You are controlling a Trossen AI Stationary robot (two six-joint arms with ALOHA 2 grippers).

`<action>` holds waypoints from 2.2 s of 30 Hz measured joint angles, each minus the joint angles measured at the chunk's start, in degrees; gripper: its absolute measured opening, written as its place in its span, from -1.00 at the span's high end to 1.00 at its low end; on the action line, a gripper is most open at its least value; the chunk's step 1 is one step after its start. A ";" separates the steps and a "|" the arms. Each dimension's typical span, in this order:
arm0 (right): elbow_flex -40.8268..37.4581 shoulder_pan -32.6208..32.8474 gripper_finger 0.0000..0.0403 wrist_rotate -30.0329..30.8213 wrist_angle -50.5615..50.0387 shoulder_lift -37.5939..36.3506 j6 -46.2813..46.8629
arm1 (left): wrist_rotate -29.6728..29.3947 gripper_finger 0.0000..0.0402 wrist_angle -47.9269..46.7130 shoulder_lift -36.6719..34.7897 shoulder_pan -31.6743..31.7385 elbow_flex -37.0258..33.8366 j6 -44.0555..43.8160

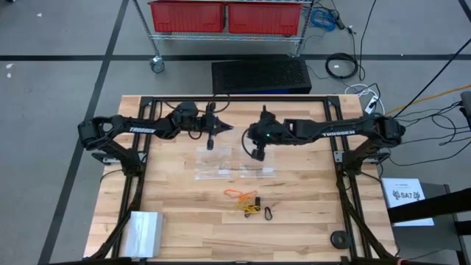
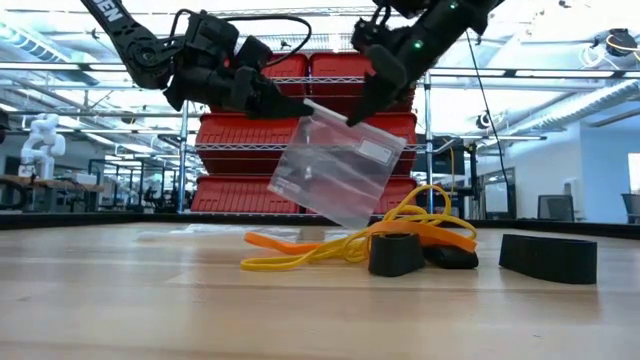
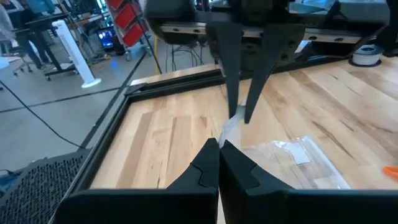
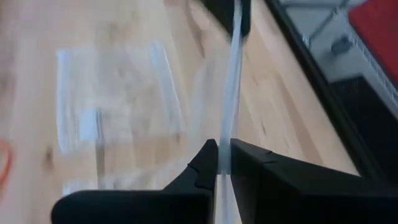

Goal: Sort rubber bands
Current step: Open the top zip bag, then put the yellow rubber band into the zip bag

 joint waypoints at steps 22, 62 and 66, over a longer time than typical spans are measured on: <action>-0.28 -0.11 0.50 0.10 -11.91 -8.68 4.75 | -0.65 1.00 -1.86 -0.13 0.10 0.00 -1.53; -0.13 -2.38 1.00 -1.65 6.22 0.61 -6.30 | -0.21 1.00 -2.50 -0.07 -0.10 0.00 -2.91; -0.13 -2.37 1.00 -1.63 6.41 1.88 -6.21 | -0.34 1.00 -2.52 -0.04 -0.10 0.00 -2.97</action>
